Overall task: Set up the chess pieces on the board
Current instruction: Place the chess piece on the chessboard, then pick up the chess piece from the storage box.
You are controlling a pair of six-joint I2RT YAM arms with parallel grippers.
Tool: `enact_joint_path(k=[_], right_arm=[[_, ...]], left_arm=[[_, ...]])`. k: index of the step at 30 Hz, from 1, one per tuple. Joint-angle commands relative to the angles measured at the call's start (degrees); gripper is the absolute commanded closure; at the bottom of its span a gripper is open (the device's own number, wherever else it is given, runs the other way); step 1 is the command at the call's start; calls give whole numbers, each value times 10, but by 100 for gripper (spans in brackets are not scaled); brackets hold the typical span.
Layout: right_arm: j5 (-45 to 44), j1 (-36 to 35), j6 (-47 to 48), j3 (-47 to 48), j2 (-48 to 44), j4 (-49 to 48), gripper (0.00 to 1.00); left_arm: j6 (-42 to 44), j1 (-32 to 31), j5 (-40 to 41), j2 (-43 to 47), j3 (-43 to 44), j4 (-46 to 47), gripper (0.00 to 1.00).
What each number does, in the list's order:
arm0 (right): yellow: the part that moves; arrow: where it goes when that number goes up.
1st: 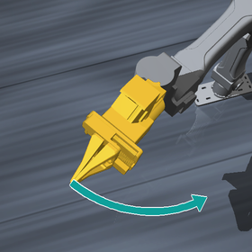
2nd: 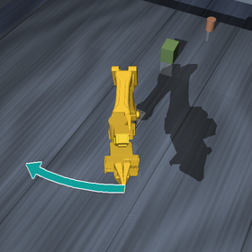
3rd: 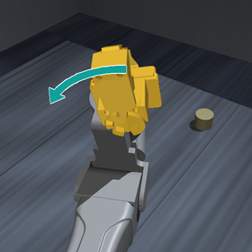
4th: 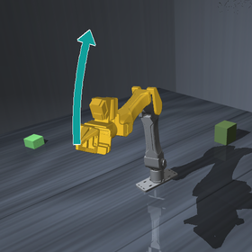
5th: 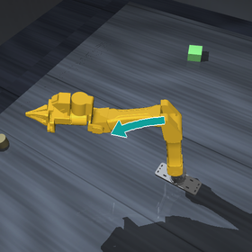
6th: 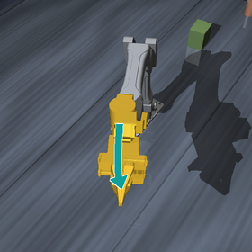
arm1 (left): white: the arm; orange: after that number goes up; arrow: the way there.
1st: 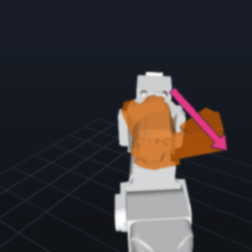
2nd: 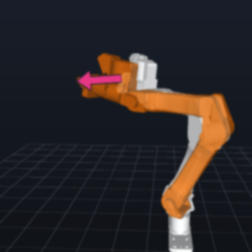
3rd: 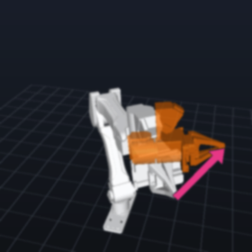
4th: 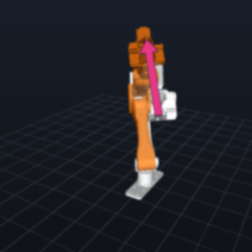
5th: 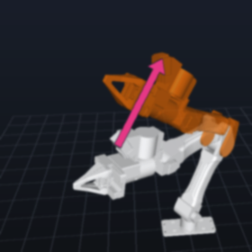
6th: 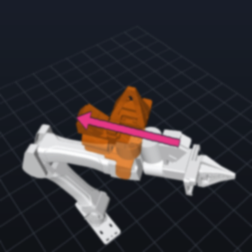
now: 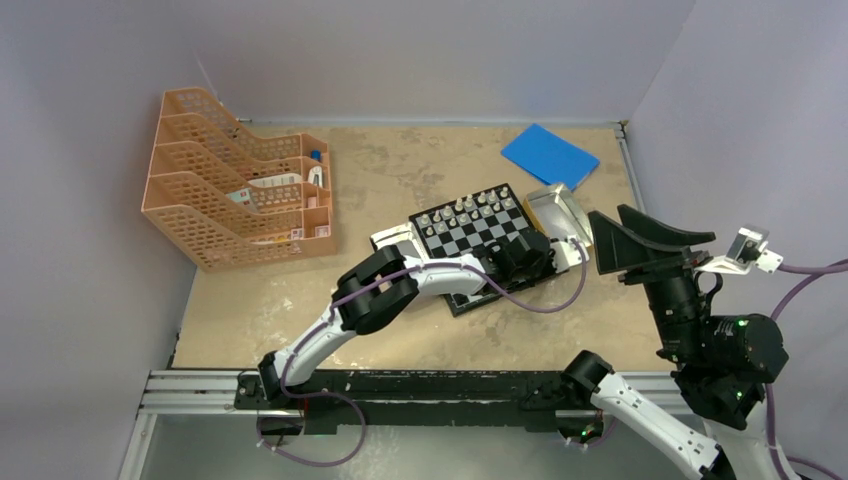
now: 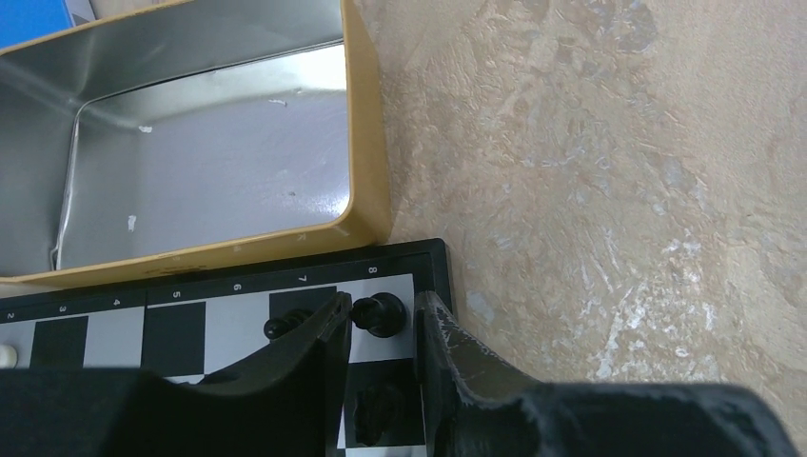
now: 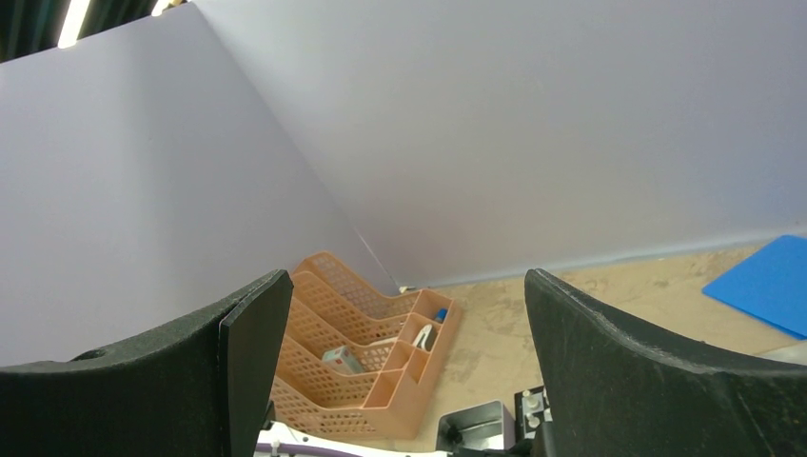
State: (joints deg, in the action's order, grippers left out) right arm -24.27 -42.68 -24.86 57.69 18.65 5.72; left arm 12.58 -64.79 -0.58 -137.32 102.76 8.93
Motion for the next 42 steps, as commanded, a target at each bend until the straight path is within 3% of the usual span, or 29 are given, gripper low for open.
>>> enact_joint_path(k=[1, 7, 17, 24, 29, 36, 42], right_arm=[[13, 2, -4, -2, -6, -23, 6], [17, 2, -2, 4, -8, -10, 5], [28, 2, -15, -2, 1, -9, 5], [37, 2, -25, -17, 15, 5, 4], [51, 2, -33, -41, 19, 5, 4], [81, 2, -38, -77, 32, -7, 3], [97, 1, -42, -98, 34, -34, 3]], left_arm=[[-25, -5, -8, 40, 14, 33, 69], [-59, -4, -13, 81, 5, 28, 68], [-145, 15, -13, 177, -85, 24, 67], [-186, 33, 5, 249, -148, -41, 66], [-247, 80, -24, 330, -217, -87, 66], [-267, 139, 3, 454, -308, -256, 70], [-262, 173, 35, 489, -338, -400, 74]])
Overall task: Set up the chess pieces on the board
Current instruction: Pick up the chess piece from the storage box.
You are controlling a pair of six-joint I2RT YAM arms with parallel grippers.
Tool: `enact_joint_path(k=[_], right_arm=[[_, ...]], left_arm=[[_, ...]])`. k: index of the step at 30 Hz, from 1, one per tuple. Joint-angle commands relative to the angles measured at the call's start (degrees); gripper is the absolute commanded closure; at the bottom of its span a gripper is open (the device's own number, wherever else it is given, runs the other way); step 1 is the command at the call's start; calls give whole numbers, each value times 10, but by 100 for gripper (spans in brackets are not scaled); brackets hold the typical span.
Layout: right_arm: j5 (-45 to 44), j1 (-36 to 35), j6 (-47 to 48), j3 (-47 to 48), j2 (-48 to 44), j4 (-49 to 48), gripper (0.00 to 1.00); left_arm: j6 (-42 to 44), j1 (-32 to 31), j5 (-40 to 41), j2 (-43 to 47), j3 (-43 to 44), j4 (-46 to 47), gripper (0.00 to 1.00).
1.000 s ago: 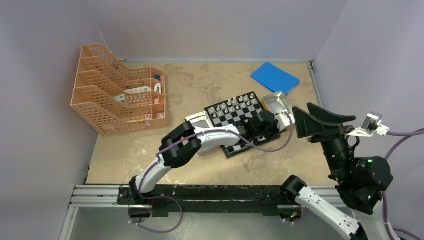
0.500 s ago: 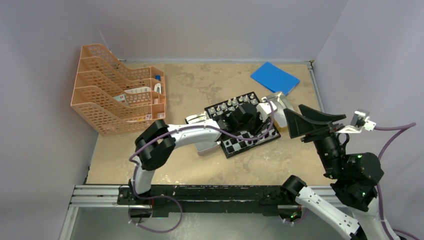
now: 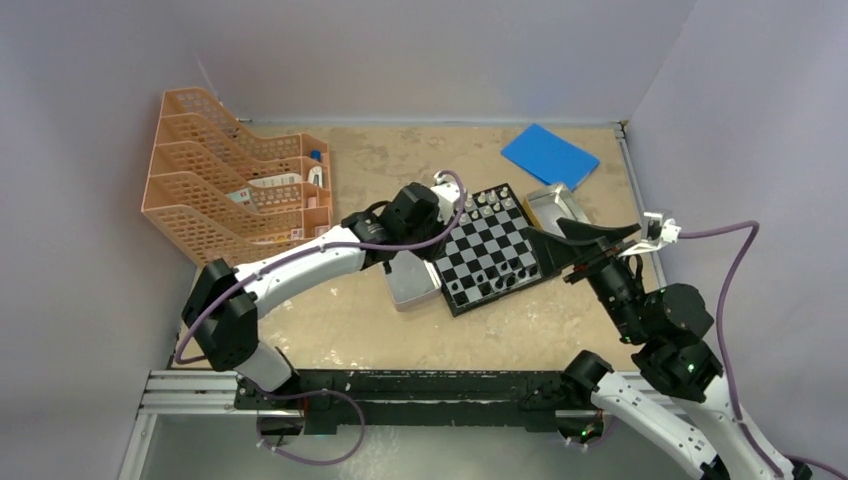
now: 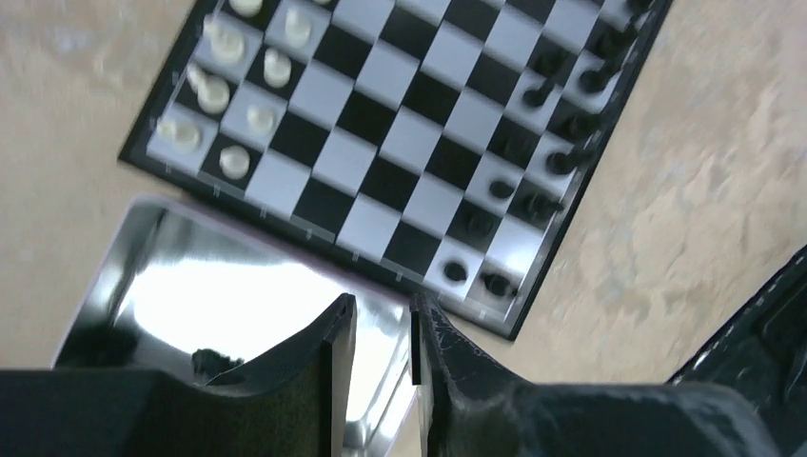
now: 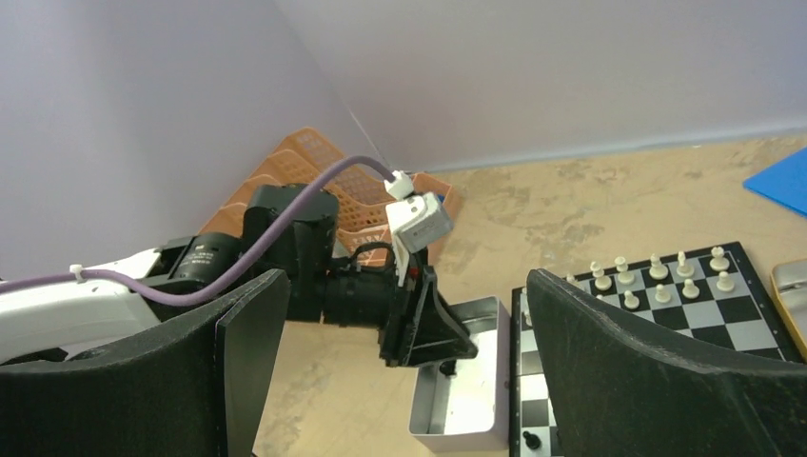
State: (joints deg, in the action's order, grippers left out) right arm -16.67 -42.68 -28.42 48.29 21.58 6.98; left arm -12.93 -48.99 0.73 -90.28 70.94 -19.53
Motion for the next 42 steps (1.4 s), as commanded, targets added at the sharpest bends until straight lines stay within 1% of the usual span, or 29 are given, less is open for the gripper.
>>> enact_joint_path(k=[1, 5, 8, 12, 22, 28, 35, 42], right_arm=[[24, 1, -6, -7, 4, -50, 3], [42, 2, -1, -15, 7, -64, 3], [46, 2, 8, -9, 10, -62, 3], [45, 2, 21, 6, 7, -50, 3], [31, 2, 33, 8, -5, -47, 2], [31, 2, 37, 7, 2, -50, 2], [31, 2, 35, 2, 3, -55, 2], [35, 2, 33, 2, 5, -58, 2]], left_arm=[[-5, 21, 23, 15, -27, -124, 74], [8, 41, 11, -26, -26, -149, 73], [19, 48, 22, -58, -14, -165, 71], [40, 67, 40, -93, -10, -160, 70], [67, 77, 76, -132, -5, -165, 62], [76, 77, 79, -135, -5, -156, 61], [76, 77, 83, -116, -3, -152, 61], [82, 77, 112, -93, -7, -143, 62]])
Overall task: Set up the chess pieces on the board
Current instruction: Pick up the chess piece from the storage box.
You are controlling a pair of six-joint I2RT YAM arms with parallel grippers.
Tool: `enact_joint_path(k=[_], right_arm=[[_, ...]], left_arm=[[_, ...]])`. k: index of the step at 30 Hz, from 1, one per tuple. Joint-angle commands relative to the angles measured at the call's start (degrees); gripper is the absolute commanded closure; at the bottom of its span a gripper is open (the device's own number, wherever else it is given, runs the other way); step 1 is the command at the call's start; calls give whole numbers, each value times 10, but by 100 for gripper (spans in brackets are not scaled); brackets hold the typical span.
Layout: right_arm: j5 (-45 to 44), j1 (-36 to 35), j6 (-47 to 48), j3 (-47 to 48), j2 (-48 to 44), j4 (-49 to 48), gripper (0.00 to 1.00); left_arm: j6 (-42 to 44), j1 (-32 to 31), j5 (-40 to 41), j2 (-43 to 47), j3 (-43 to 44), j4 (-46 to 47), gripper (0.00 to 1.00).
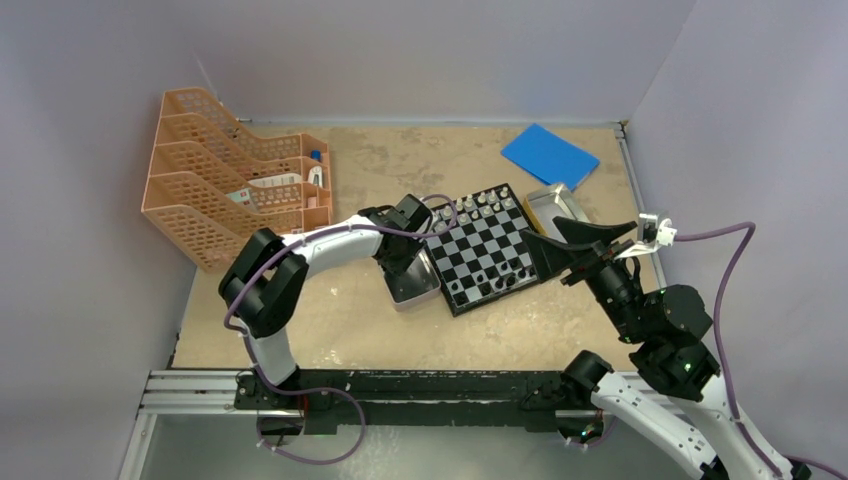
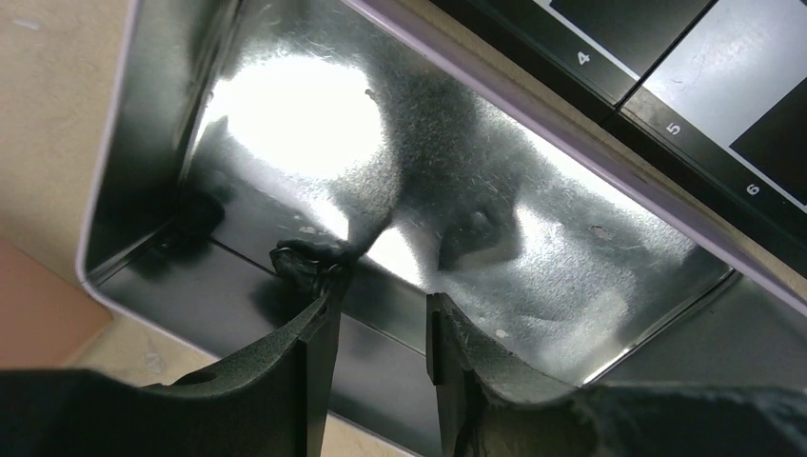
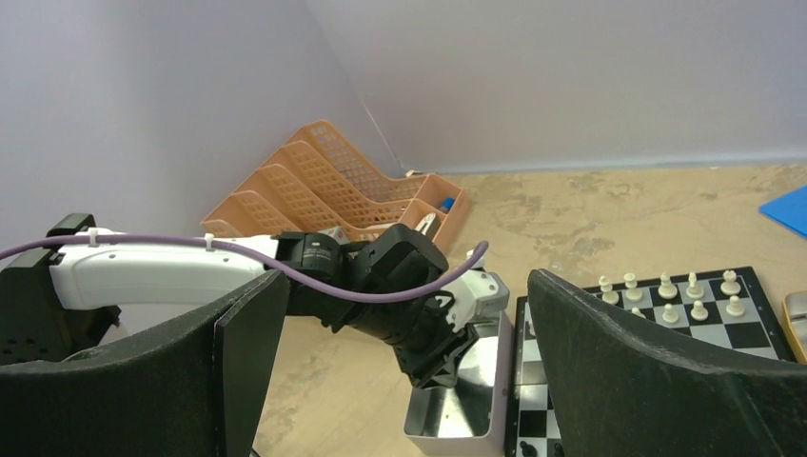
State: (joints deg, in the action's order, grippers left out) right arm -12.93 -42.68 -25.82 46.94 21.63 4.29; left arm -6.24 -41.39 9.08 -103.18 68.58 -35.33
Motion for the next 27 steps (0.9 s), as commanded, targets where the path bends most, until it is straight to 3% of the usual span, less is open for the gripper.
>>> enact_joint_path(k=[1, 27], right_arm=[[-3, 2, 7, 15, 4, -31, 2], [-12, 2, 17, 14, 3, -30, 1]], left_arm=[[17, 1, 33, 36, 16, 16, 62], [35, 2, 71, -24, 6, 24, 63]])
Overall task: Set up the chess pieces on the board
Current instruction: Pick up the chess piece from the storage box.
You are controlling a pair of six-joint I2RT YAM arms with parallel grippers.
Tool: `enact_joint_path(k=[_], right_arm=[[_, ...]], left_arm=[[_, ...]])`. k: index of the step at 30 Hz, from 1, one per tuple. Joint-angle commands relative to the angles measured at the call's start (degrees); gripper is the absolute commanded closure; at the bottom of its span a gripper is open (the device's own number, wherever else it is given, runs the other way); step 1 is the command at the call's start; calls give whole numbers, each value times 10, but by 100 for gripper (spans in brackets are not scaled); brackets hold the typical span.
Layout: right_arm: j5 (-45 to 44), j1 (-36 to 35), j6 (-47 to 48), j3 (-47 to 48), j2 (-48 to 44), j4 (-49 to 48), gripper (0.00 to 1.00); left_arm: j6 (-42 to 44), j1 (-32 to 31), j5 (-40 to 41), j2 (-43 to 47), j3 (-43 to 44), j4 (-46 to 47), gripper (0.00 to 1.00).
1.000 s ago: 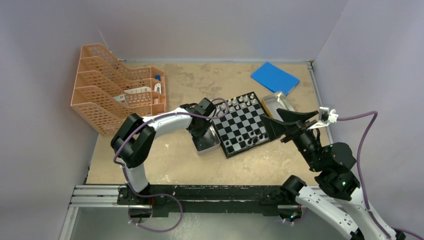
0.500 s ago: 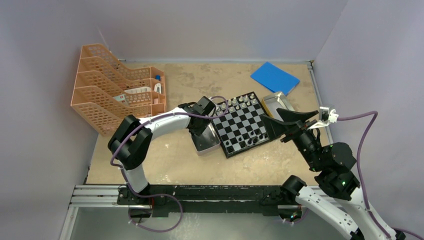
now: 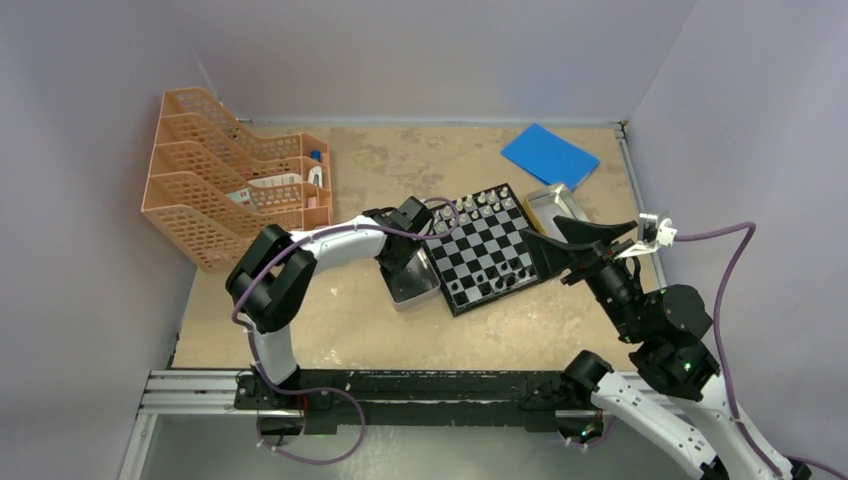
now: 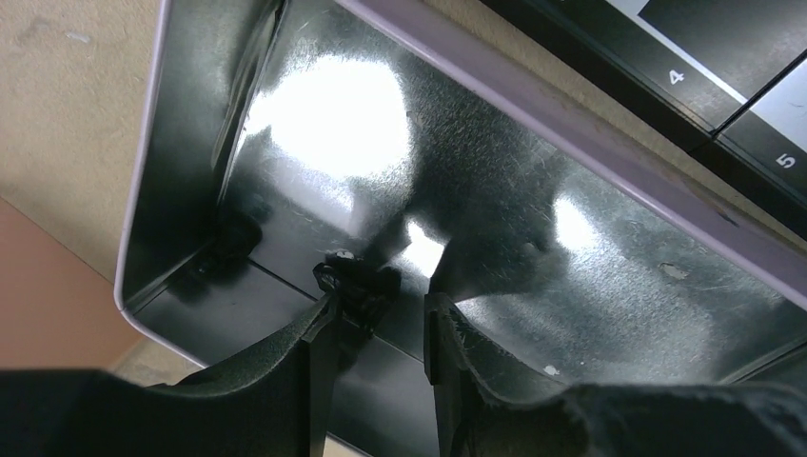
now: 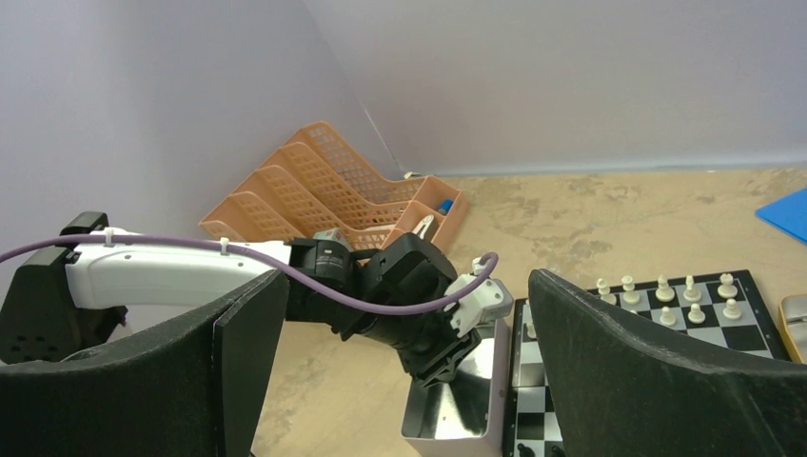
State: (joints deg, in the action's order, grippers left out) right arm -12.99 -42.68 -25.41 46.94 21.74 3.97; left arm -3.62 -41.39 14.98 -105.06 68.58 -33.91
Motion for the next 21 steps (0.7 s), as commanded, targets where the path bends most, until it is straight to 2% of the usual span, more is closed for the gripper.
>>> enact_joint_path(k=[1, 7, 21], right_arm=[[-12, 2, 13, 15, 3, -26, 1], [-15, 2, 17, 11, 3, -26, 1], [-14, 2, 17, 1, 8, -37, 1]], left_arm=[[10, 2, 12, -6, 5, 11, 64], [16, 2, 6, -12, 7, 15, 70], [32, 0, -43, 24, 28, 15, 95]])
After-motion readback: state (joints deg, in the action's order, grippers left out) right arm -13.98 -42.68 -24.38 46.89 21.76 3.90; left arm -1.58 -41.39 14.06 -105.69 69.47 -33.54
